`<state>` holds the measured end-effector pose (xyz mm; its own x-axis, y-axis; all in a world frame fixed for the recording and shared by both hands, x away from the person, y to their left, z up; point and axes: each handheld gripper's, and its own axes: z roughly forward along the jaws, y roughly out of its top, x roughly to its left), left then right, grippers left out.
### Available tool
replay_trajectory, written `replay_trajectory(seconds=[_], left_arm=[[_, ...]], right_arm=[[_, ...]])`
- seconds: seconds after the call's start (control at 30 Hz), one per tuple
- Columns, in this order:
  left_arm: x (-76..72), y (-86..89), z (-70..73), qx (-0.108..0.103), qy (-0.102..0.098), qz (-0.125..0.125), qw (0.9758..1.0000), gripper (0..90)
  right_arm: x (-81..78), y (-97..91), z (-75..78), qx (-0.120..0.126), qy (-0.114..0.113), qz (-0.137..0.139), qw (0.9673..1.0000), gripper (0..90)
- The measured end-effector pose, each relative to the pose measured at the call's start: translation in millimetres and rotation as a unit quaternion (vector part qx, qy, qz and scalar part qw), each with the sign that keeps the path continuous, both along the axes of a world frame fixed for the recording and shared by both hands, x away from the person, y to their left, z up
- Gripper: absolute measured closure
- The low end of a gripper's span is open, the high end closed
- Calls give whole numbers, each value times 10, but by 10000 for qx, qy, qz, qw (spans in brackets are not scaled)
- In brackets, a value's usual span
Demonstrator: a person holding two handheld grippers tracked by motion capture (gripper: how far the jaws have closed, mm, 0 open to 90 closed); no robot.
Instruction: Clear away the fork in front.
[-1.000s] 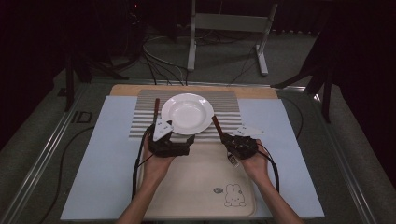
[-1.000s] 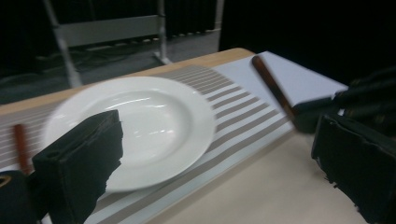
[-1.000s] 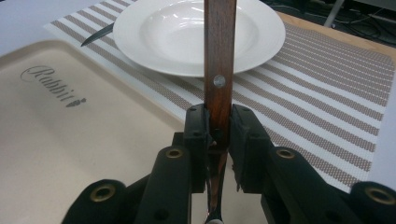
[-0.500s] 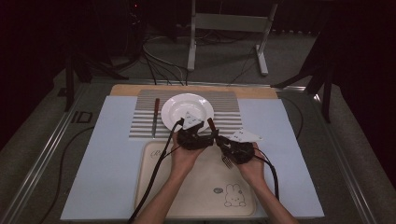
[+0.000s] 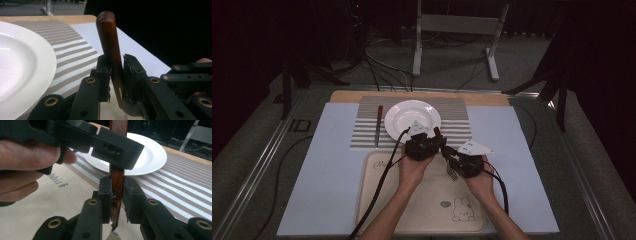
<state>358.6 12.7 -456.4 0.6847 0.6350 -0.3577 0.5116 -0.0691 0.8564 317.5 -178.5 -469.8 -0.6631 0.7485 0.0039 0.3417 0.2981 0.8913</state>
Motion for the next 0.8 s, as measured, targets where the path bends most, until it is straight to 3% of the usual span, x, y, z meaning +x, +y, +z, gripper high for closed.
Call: replay_trajectory(seconds=[0.13,0.3,0.4,0.63,0.8], left_arm=[[-14,-1,42,-176,-9,-123,9998,796],[-21,12,82,-204,-15,-161,9997,804],[-18,41,98,-212,-2,-153,9997,804],[-30,136,171,-227,-53,-195,9995,804],[-46,236,228,-72,-62,-234,9997,804]], right_arm=[[-13,-9,18,-104,110,32,9999,466],[-12,-74,39,-56,236,-123,9996,274],[-16,-117,59,-52,247,-264,9993,224],[-85,-176,101,-80,136,-283,9995,186],[-139,-245,136,-17,5,-366,9993,170]])
